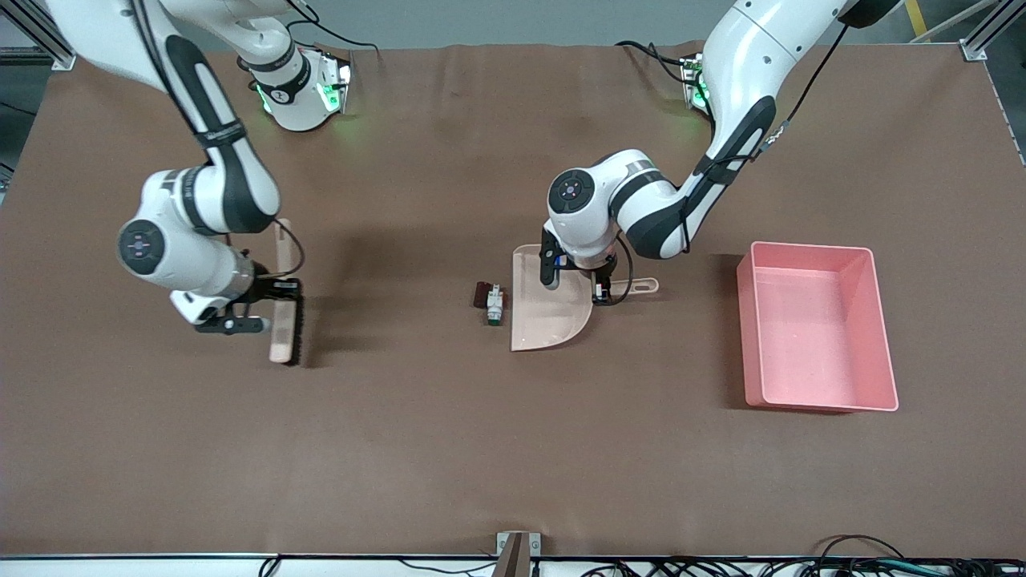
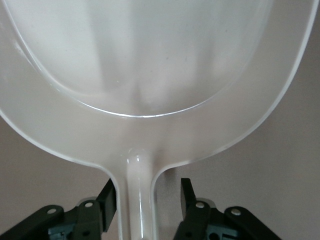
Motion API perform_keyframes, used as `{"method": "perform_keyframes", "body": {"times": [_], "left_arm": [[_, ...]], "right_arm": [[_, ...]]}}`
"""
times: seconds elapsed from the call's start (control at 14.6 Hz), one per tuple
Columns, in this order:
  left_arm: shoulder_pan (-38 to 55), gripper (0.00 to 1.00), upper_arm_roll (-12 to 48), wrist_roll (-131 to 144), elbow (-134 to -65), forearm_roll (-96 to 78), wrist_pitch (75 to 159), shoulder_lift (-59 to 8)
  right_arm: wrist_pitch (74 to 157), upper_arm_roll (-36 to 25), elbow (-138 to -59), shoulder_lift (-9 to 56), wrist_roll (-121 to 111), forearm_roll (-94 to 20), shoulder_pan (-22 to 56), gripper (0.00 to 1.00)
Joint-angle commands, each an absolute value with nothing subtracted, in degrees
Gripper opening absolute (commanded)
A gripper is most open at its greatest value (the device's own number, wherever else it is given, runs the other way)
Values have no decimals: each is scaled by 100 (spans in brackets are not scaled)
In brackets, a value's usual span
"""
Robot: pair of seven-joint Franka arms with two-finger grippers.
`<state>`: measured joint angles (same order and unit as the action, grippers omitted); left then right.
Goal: Clean e-waste and dump in bin
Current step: 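Carry the brush with the right gripper toward the parts beside the dustpan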
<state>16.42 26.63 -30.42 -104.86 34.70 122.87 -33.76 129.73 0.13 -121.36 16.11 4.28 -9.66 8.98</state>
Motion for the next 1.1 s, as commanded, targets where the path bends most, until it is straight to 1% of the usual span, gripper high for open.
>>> {"method": "perform_keyframes", "body": {"times": [0.0,0.14,0.27,0.55,0.75,0.89,1.03], "left_arm": [[1626,51,2681,-3023,-10406,3586,12331,-3437],[1617,49,2681,-3032,-10397,3586,12331,-3437],[1608,48,2681,-3059,-10354,3586,12331,-3445],[1608,45,2672,-3067,-10283,3595,12331,-3507],[1617,43,2672,-3067,-10283,3603,12331,-3516],[1626,41,2672,-3067,-10283,3639,12331,-3516],[1626,38,2672,-3067,-10275,3647,12331,-3524]], "right_arm": [[13182,-44,-12261,1494,668,-1640,1491,1],[13665,-44,-12357,1538,1227,-1837,1957,1],[14262,-61,-12419,1582,2132,-1837,2730,1],[14931,-62,-12445,1889,2986,-1837,3549,1],[15502,-70,-12393,2301,3531,-1828,3919,1],[15539,-70,-12305,2478,3892,-1828,4086,1],[15548,-70,-12278,2522,4043,-1828,4192,1]]}}
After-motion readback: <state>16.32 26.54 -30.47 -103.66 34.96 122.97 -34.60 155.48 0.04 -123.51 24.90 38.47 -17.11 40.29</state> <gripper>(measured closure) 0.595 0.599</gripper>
